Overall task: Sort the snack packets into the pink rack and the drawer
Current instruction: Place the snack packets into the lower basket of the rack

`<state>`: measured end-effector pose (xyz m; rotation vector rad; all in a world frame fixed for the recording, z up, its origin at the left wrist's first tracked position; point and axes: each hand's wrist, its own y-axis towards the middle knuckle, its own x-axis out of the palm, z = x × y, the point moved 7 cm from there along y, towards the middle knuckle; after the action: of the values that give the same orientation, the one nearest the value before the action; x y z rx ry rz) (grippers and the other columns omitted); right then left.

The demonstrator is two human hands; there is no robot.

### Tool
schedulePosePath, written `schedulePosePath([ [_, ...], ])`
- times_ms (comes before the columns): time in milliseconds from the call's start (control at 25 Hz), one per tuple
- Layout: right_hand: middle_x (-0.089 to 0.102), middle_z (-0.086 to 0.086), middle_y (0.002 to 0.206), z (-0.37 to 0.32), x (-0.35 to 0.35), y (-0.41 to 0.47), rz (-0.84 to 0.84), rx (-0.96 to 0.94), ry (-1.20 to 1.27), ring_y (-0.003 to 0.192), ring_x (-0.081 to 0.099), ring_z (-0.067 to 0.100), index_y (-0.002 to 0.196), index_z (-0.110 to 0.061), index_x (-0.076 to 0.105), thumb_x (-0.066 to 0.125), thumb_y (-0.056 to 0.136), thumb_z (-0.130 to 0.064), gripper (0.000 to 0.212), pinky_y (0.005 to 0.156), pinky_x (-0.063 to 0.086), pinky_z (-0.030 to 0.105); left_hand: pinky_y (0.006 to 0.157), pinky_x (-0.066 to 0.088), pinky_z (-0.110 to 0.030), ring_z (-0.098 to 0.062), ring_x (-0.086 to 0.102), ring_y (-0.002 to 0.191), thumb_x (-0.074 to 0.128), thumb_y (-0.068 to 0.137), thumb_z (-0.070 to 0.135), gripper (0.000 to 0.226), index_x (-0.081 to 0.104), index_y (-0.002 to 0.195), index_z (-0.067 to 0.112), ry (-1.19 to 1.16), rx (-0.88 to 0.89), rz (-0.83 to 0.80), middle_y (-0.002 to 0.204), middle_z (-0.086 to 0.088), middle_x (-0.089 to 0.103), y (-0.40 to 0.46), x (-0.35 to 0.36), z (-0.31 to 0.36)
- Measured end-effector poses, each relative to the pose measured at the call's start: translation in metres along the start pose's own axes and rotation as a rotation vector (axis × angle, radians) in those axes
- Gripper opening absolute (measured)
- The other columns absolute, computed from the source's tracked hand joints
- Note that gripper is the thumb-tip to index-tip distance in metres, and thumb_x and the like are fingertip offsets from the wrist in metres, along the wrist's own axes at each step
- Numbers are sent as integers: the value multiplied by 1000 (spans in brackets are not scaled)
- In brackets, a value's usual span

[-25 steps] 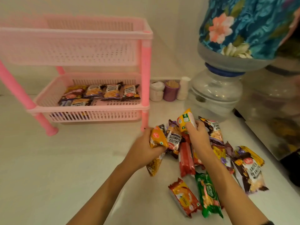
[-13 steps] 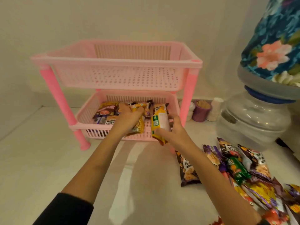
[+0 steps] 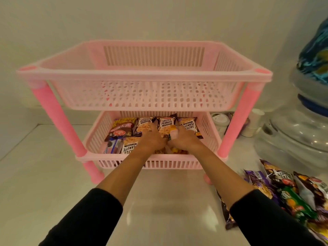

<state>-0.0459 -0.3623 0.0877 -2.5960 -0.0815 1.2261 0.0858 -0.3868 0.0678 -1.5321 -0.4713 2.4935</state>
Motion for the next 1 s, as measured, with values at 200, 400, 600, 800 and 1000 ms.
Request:
schedulePosePath([
  [200, 56, 9, 127, 6, 4, 5, -68, 4, -92, 101, 58, 25, 142, -23, 35, 71, 76, -39, 77, 74, 50, 31, 106, 27, -57, -33, 20, 141, 40, 97, 47, 52, 34, 142, 22, 566, 420, 72, 156, -6, 16, -4, -21, 4],
  [400, 60, 15, 125, 2, 2, 4, -175, -59, -193, 106, 60, 30, 126, -8, 57, 58, 92, -28, 40, 87, 52, 38, 117, 6, -53, -24, -16, 146, 27, 99, 50, 73, -15, 150, 20, 746, 535, -305, 158, 1, -22, 14, 19, -14],
  [600, 48, 15, 140, -6, 2, 3, -175, -164, -399, 118, 52, 31, 132, -6, 52, 54, 95, -26, 42, 94, 46, 38, 116, 9, -58, -30, -18, 145, 27, 99, 50, 76, -19, 149, 17, 772, 548, -379, 156, -5, -27, 35, 31, -23],
  [800, 53, 13, 136, -10, -4, -9, -58, -171, -402, 120, 52, 29, 136, -11, 48, 56, 93, -33, 49, 90, 43, 33, 117, 10, -56, -30, -11, 146, 34, 99, 45, 77, -14, 150, 14, 777, 557, -334, 158, -8, -21, 42, 29, -25],
  [1000, 63, 12, 112, -11, -33, -68, 363, -387, -47, 102, 58, 28, 121, -11, 59, 56, 91, -17, 31, 77, 42, 29, 105, 36, -46, -37, 38, 133, 48, 98, 25, 42, 44, 136, 6, 283, 580, -133, 143, -19, 41, 8, -2, 1],
])
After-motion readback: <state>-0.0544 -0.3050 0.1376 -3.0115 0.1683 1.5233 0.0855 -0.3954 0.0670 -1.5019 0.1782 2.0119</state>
